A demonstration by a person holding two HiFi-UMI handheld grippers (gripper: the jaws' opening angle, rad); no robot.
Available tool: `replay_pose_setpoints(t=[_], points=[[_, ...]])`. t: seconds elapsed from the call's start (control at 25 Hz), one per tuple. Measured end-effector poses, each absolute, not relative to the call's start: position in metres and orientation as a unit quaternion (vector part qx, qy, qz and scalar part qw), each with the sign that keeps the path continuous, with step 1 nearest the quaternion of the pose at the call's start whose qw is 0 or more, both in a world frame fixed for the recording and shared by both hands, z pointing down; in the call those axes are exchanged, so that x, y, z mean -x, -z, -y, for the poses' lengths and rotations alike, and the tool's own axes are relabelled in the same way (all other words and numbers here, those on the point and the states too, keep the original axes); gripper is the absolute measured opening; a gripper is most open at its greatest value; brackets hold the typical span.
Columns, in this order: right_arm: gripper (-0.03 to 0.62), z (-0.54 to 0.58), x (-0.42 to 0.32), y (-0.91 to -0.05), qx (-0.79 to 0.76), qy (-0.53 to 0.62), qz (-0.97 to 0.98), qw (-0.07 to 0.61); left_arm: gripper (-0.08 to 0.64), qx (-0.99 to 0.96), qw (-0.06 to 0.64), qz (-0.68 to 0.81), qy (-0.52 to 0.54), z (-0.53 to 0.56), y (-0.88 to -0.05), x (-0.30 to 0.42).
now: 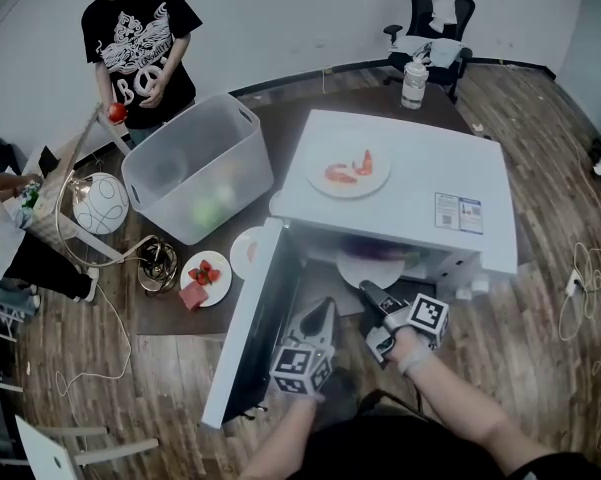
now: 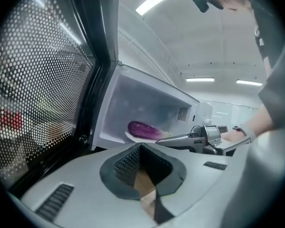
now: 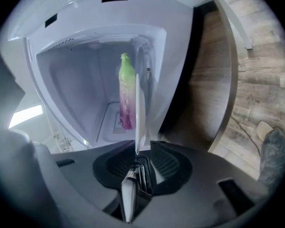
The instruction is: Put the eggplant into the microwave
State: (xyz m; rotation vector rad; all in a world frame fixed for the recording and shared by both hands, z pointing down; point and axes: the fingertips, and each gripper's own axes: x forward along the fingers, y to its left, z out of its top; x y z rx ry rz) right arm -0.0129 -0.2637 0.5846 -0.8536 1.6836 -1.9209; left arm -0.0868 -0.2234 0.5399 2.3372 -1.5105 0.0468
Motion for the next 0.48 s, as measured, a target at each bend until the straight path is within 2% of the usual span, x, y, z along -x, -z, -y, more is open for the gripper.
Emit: replay_pose_setpoints(t=[0.16,0.48], points=[[0.025,0.266,0.010,-0.582,0.308,0.694,-0.609,0.231,0.000,-0.826,0.179,0.535,-0.017,0.222,-0.540,0.087],[0.023,0.282,0.007,-0.579,0.313,0.690,-0.605,0.245,0.001,-0.826,0.181,0.534,-0.017,0.222,-0.542,0.087]])
